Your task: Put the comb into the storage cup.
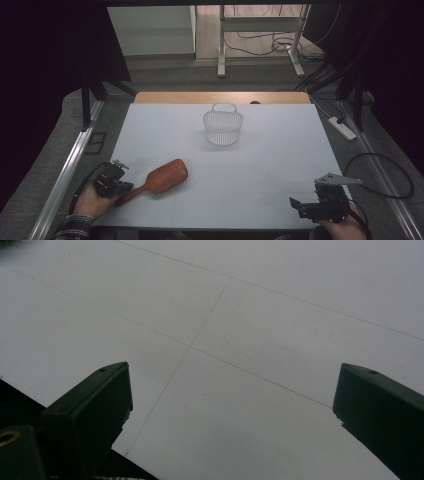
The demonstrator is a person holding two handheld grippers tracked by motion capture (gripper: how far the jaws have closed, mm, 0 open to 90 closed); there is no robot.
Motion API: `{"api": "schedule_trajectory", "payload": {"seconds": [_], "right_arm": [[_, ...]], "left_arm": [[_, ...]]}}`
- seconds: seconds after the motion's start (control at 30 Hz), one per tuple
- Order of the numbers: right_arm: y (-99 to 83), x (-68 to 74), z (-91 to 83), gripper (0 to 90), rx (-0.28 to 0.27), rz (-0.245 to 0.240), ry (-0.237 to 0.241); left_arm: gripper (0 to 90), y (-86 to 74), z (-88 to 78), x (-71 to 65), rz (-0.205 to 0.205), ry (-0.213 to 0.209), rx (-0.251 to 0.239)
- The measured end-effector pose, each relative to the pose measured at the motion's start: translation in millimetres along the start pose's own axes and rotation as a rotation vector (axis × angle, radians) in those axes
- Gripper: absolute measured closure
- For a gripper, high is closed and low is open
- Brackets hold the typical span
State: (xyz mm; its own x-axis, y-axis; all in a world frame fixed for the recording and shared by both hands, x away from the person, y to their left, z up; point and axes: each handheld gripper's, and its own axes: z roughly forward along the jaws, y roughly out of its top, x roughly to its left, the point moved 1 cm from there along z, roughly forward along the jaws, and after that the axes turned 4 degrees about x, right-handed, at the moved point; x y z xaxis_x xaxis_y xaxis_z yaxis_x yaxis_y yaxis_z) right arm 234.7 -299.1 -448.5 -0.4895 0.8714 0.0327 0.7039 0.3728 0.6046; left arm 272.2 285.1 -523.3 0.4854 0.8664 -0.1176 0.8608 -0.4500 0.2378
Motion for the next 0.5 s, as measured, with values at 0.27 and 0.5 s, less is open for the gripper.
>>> {"api": "schedule_trajectory", "payload": {"seconds": [0.27, 0.5], "right_arm": [[0.1, 0.3, 0.1, 2.8, 0.002, -0.002, -0.001], [0.1, 0.4, 0.2, 2.9, 0.002, -0.003, -0.001]], "left_arm": [[89.2, -6.1, -1.3, -13.0, 0.024, -0.002, 0.019], [89.2, -9.4, -0.8, -20.9, 0.041, -0.018, 0.035]]}}
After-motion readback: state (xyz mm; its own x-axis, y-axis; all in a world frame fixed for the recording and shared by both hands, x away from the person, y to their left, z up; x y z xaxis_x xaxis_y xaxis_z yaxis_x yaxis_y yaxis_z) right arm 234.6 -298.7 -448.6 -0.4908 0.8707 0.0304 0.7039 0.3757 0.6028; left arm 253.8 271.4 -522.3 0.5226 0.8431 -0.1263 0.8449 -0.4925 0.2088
